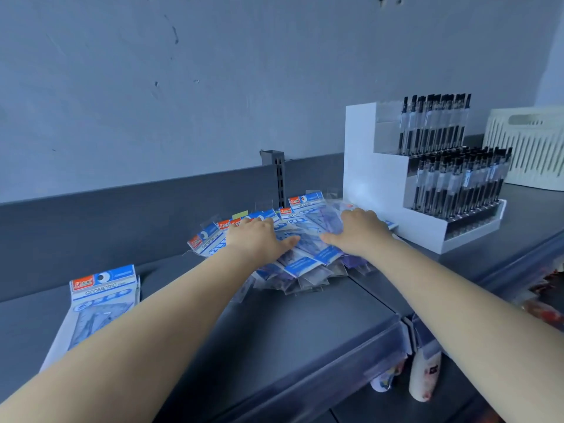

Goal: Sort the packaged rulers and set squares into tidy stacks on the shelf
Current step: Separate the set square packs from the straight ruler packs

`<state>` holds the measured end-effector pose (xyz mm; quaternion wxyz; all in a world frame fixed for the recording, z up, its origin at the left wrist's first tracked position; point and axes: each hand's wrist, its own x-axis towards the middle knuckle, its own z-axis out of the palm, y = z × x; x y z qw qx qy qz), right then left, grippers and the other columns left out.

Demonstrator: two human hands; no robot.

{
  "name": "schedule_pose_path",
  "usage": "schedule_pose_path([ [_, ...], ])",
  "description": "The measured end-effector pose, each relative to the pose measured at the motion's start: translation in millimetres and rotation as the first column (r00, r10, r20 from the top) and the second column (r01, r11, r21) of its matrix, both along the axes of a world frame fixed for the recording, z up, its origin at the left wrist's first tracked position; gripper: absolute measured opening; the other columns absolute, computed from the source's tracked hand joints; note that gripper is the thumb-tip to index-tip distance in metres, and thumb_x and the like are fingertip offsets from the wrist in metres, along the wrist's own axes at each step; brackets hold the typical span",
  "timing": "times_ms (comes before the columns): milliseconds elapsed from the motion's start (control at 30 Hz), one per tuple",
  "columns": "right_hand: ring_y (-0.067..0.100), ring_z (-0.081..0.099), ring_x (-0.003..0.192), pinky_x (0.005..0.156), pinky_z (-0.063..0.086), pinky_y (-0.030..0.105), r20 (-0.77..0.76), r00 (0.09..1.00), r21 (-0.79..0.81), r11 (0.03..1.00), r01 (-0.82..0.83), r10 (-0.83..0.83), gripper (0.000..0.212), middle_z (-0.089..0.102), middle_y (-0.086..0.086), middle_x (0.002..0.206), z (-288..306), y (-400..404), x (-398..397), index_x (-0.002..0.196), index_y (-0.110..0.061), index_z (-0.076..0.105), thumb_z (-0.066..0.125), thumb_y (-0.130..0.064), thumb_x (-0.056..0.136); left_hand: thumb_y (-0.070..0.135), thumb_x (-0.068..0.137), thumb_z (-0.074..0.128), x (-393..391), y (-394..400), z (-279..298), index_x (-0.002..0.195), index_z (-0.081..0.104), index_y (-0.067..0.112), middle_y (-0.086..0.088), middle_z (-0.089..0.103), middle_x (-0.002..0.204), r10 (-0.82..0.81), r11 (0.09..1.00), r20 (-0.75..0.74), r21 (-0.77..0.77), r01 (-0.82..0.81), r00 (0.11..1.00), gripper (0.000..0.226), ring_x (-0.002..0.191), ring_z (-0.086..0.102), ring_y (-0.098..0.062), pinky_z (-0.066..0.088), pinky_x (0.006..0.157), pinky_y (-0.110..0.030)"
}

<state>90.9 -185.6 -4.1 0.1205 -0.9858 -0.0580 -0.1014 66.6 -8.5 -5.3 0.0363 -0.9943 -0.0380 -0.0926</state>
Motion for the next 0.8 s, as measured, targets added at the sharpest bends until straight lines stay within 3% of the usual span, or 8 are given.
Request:
schedule_pose_path([
  [133,0.029,0.050,0.113,0.085,0.045,0.033,-0.043,0.999,0.115,0.993,0.002,0.003,0.050,0.053,0.010,0.123,2,-1,14,0.117,-0.006,0.055,0.067,-0.036,0.079,0.073,0.081,0.041,10,1,2,0.117,0.050,0.018,-0.003,0.059,0.118,0.024,0.993,-0.049,-0.112,-0.030,0.998,0.066,0.109,0.052,-0.024,0.039,0.081,-0.032],
  [200,0.027,0.053,0.090,0.063,0.042,0.028,-0.070,0.997,0.182,0.983,-0.021,0.034,0.024,0.056,0.008,0.089,3,-2,18,0.089,-0.005,0.057,0.067,-0.023,0.077,0.066,0.083,0.049,11,0,4,0.119,0.050,0.017,-0.003,0.059,0.116,0.014,0.980,-0.059,-0.199,-0.025,0.998,0.061,0.103,0.054,-0.024,0.040,0.081,-0.031],
  [267,0.028,0.047,0.077,0.050,0.032,0.027,-0.059,0.996,0.237,0.970,-0.052,0.068,0.020,0.046,0.006,0.066,4,-2,20,0.065,-0.006,0.047,0.059,-0.011,0.080,0.061,0.083,0.053,9,1,6,0.113,0.050,0.015,-0.004,0.060,0.110,0.009,0.969,-0.075,-0.246,-0.027,0.997,0.055,0.094,0.053,-0.023,0.039,0.077,-0.030],
  [400,0.034,0.058,0.091,0.074,0.047,0.033,0.049,0.983,0.427,0.886,-0.181,0.178,0.023,0.064,0.020,0.094,8,0,29,0.087,0.005,0.064,0.046,-0.009,0.089,0.057,0.084,0.055,0,5,7,0.125,0.049,0.017,-0.001,0.057,0.123,0.034,0.956,-0.085,-0.287,-0.057,0.996,0.057,0.107,0.053,-0.023,0.041,0.084,-0.031],
  [500,0.024,0.044,0.071,0.056,0.032,0.027,0.079,0.954,0.570,0.772,-0.281,0.289,0.023,0.050,0.011,0.069,13,5,22,0.066,-0.006,0.057,0.049,-0.006,0.088,0.055,0.086,0.055,-13,12,7,0.130,0.050,0.022,0.002,0.055,0.128,0.015,0.950,-0.094,-0.309,-0.043,0.995,0.055,0.115,0.051,-0.021,0.041,0.097,-0.032],
  [633,0.019,0.045,0.060,0.060,0.037,0.027,0.065,0.903,0.780,0.542,-0.312,0.426,0.023,0.056,0.006,0.066,16,12,9,0.070,-0.017,0.060,0.053,-0.003,0.086,0.047,0.086,0.060,-36,24,7,0.133,0.050,0.028,0.007,0.051,0.134,-0.031,0.913,-0.107,-0.408,-0.015,0.994,0.051,0.123,0.047,-0.017,0.034,0.104,-0.027],
  [733,0.013,0.047,0.053,0.054,0.038,0.022,0.086,0.874,0.844,0.431,-0.318,0.478,0.016,0.057,0.004,0.064,12,18,1,0.084,-0.012,0.063,0.052,-0.001,0.087,0.042,0.089,0.058,-46,24,3,0.132,0.050,0.027,0.005,0.051,0.135,0.115,0.872,-0.016,-0.478,-0.109,0.993,0.046,0.124,0.048,-0.018,0.035,0.100,-0.027],
  [800,0.012,0.048,0.054,0.054,0.039,0.022,0.095,0.865,0.865,0.390,-0.317,0.492,0.014,0.058,0.001,0.065,7,22,-2,0.089,-0.011,0.063,0.052,-0.003,0.088,0.053,0.086,0.055,-49,20,-1,0.113,0.057,0.024,0.003,0.059,0.119,0.266,0.841,0.014,-0.492,-0.225,0.964,0.040,0.115,0.053,-0.021,0.039,0.094,-0.031],
])
